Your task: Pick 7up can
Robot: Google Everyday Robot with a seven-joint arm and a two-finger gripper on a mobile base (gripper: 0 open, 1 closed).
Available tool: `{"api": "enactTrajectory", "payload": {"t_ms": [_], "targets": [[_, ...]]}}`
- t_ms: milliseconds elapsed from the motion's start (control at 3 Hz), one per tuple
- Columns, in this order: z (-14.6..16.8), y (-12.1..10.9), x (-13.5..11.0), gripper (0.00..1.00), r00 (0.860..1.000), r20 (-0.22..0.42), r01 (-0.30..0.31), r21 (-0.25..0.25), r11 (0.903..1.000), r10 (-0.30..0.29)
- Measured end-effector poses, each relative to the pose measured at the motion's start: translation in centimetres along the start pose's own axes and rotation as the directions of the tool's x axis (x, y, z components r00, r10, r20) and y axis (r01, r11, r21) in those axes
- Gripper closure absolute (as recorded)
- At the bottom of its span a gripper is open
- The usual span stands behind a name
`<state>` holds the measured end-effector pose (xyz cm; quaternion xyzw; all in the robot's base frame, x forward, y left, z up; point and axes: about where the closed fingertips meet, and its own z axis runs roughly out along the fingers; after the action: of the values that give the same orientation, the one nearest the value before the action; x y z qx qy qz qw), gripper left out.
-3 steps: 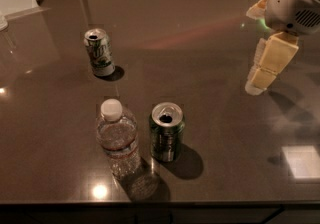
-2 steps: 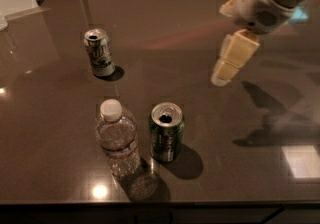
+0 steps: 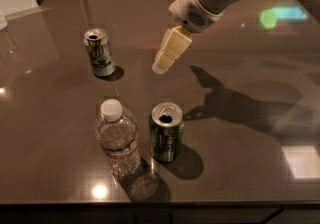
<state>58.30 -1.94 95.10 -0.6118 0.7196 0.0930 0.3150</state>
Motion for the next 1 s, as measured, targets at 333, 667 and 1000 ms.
{"api": "enactTrajectory", "payload": {"t_ms": [333,667,1000], "targets": [[3.8,-0.4,-3.0,0.00,0.998,0.066,-0.019,-0.031,0.9993,0.021],[8.4,-0.9,-6.1,0.00,0.989,0.141,-0.041,-0.071,0.9966,0.051],[12.3,-0.8,-8.9,0.00,0.975,0.210,-0.052,-0.115,0.9921,0.075]]}}
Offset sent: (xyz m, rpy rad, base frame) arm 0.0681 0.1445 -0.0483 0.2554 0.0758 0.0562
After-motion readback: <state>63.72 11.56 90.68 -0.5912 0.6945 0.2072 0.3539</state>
